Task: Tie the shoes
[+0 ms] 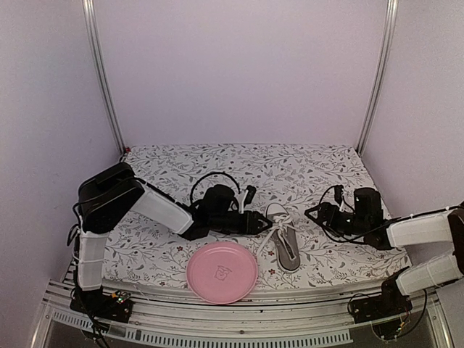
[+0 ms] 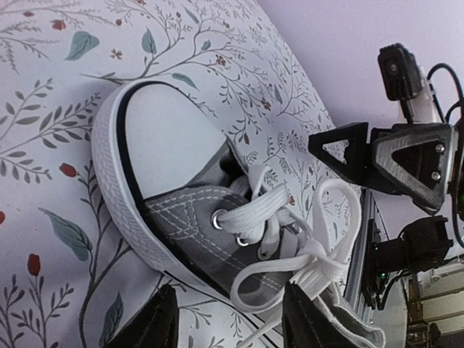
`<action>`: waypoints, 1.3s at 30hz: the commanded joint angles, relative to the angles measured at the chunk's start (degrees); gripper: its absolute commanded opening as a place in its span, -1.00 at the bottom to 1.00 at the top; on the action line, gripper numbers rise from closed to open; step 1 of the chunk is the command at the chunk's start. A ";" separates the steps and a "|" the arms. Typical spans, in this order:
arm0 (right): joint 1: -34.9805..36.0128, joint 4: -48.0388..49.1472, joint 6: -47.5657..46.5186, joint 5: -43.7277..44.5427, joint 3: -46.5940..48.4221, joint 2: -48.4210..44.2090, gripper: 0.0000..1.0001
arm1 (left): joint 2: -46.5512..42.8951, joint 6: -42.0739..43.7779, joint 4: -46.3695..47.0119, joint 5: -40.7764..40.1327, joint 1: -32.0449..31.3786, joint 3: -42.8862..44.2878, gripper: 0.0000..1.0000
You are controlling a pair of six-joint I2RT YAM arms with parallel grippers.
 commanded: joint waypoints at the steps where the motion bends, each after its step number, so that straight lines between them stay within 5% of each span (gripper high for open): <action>1: 3.02 1.84 -4.12 -2.45 3.58 0.36 0.72 | 1.04 -2.77 1.06 -0.08 0.62 1.72 0.01; 6: 5.34 2.98 -5.99 -3.80 7.47 5.25 0.73 | 1.71 -3.15 1.44 0.08 0.61 2.18 0.04; 11: 6.55 6.30 -5.59 -7.72 9.77 10.03 0.58 | 3.06 -3.56 1.54 1.21 0.57 3.27 -0.17; 30: 8.73 10.78 -4.00 -10.90 13.33 19.01 0.18 | 5.12 -5.92 3.79 4.28 0.44 4.68 -0.43; 34: 8.87 11.21 -3.61 -10.86 13.41 19.40 -0.09 | 4.87 -6.16 3.92 4.42 0.17 4.54 -0.63; 39: 8.88 10.76 -2.84 -7.79 13.03 18.93 -0.81 | 3.94 -6.24 4.94 3.58 -0.05 3.30 -1.00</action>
